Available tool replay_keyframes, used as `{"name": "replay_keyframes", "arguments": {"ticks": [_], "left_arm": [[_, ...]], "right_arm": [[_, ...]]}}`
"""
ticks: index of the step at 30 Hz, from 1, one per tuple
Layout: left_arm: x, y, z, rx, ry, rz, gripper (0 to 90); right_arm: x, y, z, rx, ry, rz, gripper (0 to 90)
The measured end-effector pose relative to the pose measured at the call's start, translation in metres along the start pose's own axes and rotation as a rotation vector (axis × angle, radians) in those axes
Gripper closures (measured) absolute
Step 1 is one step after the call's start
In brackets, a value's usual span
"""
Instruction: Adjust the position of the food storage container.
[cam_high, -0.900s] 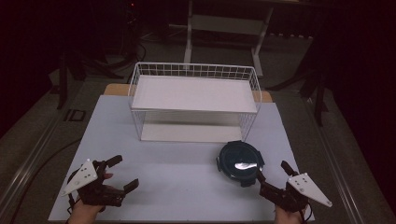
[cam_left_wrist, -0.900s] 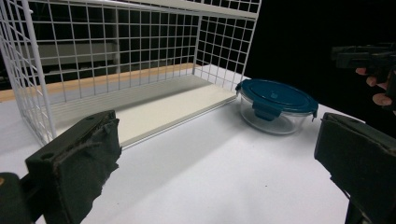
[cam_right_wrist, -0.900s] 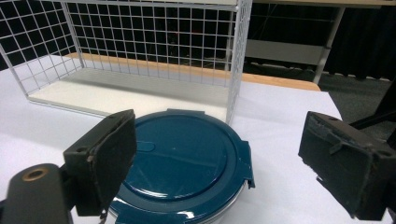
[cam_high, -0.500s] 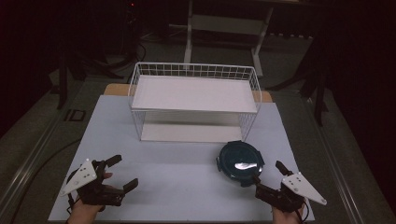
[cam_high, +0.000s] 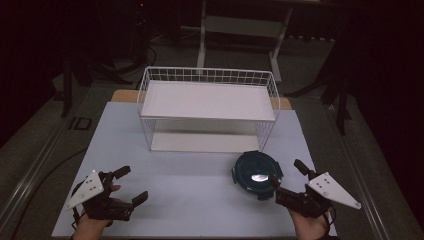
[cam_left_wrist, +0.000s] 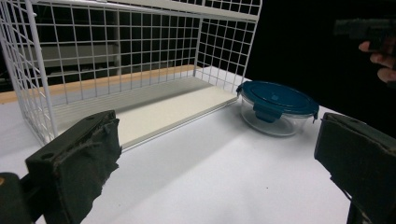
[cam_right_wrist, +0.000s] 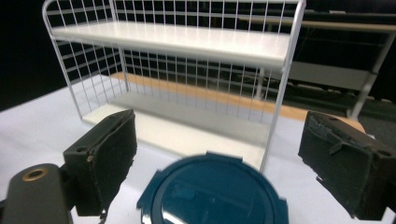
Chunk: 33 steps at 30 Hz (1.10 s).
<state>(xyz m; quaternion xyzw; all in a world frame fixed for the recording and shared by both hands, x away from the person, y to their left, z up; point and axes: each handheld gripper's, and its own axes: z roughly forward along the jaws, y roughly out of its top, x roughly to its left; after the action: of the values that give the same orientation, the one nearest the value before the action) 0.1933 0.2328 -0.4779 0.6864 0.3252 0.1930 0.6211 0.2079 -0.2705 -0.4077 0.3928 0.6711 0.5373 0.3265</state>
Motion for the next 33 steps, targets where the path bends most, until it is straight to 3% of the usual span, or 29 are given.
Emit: {"name": "replay_keyframes", "arguments": {"ticks": [7, 10, 14, 18, 19, 22, 25, 31, 33], "left_arm": [[0.0, 0.0, 0.0, 0.003, -0.002, 0.002, 0.5], [0.0, 0.0, 0.001, 0.005, -0.002, 0.002, 0.5], [0.0, 0.0, 0.001, 0.005, -0.003, 0.0, 0.5], [0.0, -0.001, 0.001, 0.008, -0.003, 0.001, 0.5], [0.0, -0.001, 0.001, 0.007, -0.004, 0.001, 0.5], [0.0, -0.001, 0.001, 0.006, -0.005, 0.001, 0.5], [0.0, -0.001, 0.001, 0.009, -0.006, 0.002, 0.5], [0.0, -0.001, 0.001, 0.011, -0.007, 0.004, 0.5], [0.0, -0.001, 0.002, 0.012, -0.008, 0.005, 0.5]], "right_arm": [[-0.017, 0.009, 0.012, 0.024, -0.004, 0.013, 11.2], [-0.025, 0.008, 0.019, 0.045, -0.007, 0.032, 13.7], [-0.033, 0.004, 0.026, 0.074, -0.037, 0.016, 14.7], [-0.04, 0.0, 0.031, 0.093, -0.043, 0.044, 17.0], [-0.046, -0.006, 0.035, 0.12, -0.053, 0.041, 24.7], [-0.049, -0.01, 0.039, 0.144, -0.064, 0.038, 26.8], [-0.058, -0.021, 0.046, 0.201, -0.076, 0.038, 37.4], [-0.067, -0.034, 0.053, 0.246, -0.083, 0.047, 45.5], [-0.072, -0.041, 0.056, 0.283, -0.081, 0.052, 53.5]]}}
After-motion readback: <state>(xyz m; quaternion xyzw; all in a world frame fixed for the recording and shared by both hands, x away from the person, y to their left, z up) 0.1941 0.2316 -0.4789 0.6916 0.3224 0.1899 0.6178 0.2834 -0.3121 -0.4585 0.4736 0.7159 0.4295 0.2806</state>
